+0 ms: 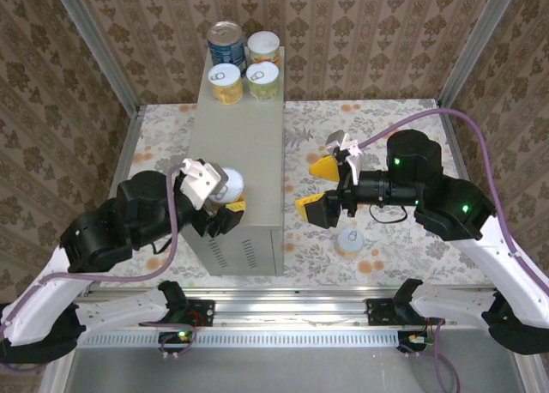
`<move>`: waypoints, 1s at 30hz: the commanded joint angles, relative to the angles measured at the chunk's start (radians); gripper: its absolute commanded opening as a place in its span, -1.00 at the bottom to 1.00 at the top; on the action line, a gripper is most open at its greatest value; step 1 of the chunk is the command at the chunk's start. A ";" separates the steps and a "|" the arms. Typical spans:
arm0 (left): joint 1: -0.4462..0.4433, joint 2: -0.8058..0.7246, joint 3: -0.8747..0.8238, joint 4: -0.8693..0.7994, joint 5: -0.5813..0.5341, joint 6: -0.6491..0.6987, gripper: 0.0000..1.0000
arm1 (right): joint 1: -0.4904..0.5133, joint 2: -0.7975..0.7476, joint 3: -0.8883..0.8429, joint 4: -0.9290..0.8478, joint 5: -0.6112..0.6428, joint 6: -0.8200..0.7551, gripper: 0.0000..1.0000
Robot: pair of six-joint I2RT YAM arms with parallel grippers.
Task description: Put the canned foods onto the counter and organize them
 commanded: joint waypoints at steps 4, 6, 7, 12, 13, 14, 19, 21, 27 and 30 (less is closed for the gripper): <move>0.015 -0.024 -0.013 0.047 0.017 -0.028 0.73 | 0.010 0.001 -0.008 0.024 0.028 0.013 1.00; 0.016 -0.024 -0.013 0.047 0.018 -0.028 0.72 | 0.009 0.000 -0.008 0.020 0.030 0.012 1.00; 0.018 -0.024 -0.012 0.046 0.020 -0.028 0.71 | 0.010 -0.001 -0.010 0.020 0.033 0.012 1.00; 0.021 -0.032 -0.014 0.039 0.022 -0.030 0.65 | 0.012 -0.005 -0.015 0.017 0.039 0.008 1.00; 0.021 -0.034 -0.015 0.041 0.024 -0.031 0.61 | 0.011 -0.005 -0.018 0.017 0.041 0.009 1.00; 0.022 -0.033 -0.016 0.041 0.026 -0.030 0.57 | 0.012 -0.005 -0.019 0.017 0.042 0.008 1.00; 0.037 -0.031 -0.022 0.069 0.014 -0.015 0.45 | 0.011 -0.006 -0.033 0.020 0.048 0.007 1.00; 0.058 -0.013 -0.013 0.078 0.012 0.003 0.44 | 0.011 -0.005 -0.038 0.020 0.053 0.004 1.00; 0.192 0.075 0.017 0.144 0.103 0.041 0.42 | 0.011 0.000 -0.049 0.017 0.071 -0.003 1.00; 0.272 0.115 0.030 0.175 0.171 0.042 0.42 | 0.010 0.001 -0.054 0.010 0.082 -0.009 1.00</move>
